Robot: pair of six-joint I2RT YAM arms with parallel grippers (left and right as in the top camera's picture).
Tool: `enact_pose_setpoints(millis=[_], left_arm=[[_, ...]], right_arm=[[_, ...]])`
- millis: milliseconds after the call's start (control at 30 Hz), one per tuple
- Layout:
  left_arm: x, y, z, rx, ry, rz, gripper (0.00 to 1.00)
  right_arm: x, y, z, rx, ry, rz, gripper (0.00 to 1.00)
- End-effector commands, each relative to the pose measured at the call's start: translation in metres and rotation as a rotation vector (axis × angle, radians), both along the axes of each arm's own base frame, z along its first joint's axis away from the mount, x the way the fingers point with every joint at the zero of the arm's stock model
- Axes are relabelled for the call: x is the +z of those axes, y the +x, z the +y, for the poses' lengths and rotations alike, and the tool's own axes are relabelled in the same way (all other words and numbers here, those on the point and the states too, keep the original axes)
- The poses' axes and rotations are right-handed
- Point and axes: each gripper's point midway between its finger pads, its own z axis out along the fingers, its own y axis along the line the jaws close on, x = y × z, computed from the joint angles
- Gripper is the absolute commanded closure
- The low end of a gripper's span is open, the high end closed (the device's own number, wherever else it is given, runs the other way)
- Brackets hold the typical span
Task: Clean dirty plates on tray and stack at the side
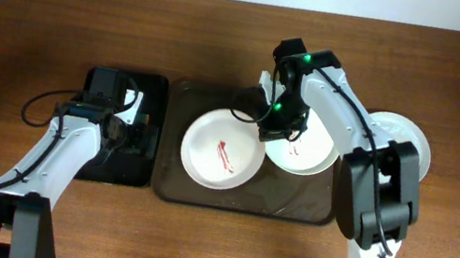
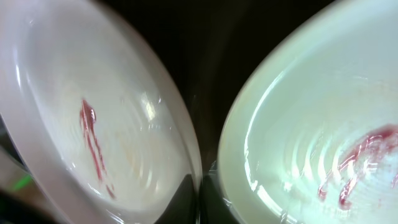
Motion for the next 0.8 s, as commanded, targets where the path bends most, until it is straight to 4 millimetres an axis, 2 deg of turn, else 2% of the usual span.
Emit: enact_pose_setpoints(millis=[0,67,167,267,333,367,433,500,600,667,700,767], left_arm=[[0.008,0.006,0.000,0.008,-0.013,-0.028,0.01],[0.009,0.006,0.000,0.008,-0.013,-0.028,0.01],[0.009,0.008,-0.001,0.008,-0.013,-0.039,0.01],[0.012,0.016,-0.001,0.007,-0.015,-0.073,0.01],[0.016,0.028,-0.001,0.007,-0.017,-0.124,0.02],[0.015,0.033,-0.001,0.008,-0.015,-0.143,0.09],[0.008,0.034,-0.001,0.008,-0.015,-0.140,0.10],[-0.001,0.038,-0.001,0.008,-0.015,-0.135,0.24],[-0.032,0.031,-0.001,0.008,-0.011,-0.047,0.27],[-0.041,0.027,-0.001,0.008,-0.010,-0.016,0.36],[-0.041,0.027,-0.001,0.008,-0.010,-0.016,0.55],[-0.042,0.027,-0.001,0.008,-0.010,-0.015,0.79]], right_arm=[[0.014,-0.032,0.015,0.034,0.007,0.061,0.96],[-0.002,-0.053,0.018,0.019,-0.038,0.124,0.96],[-0.030,-0.066,0.014,-0.095,-0.077,0.179,0.96],[-0.051,-0.065,0.014,-0.207,-0.086,0.179,0.96],[-0.054,-0.053,0.020,-0.227,-0.058,0.133,0.96],[-0.054,-0.049,0.022,-0.227,-0.048,0.117,0.96],[-0.054,-0.043,0.022,-0.233,-0.039,0.102,0.96],[-0.054,-0.043,0.021,-0.239,-0.039,0.103,0.96],[-0.054,-0.044,0.021,-0.237,-0.042,0.107,0.96],[-0.054,-0.045,0.021,-0.237,-0.042,0.108,0.96],[-0.054,-0.045,0.021,-0.237,-0.042,0.108,0.96],[-0.054,-0.046,0.020,-0.237,-0.045,0.112,0.96]])
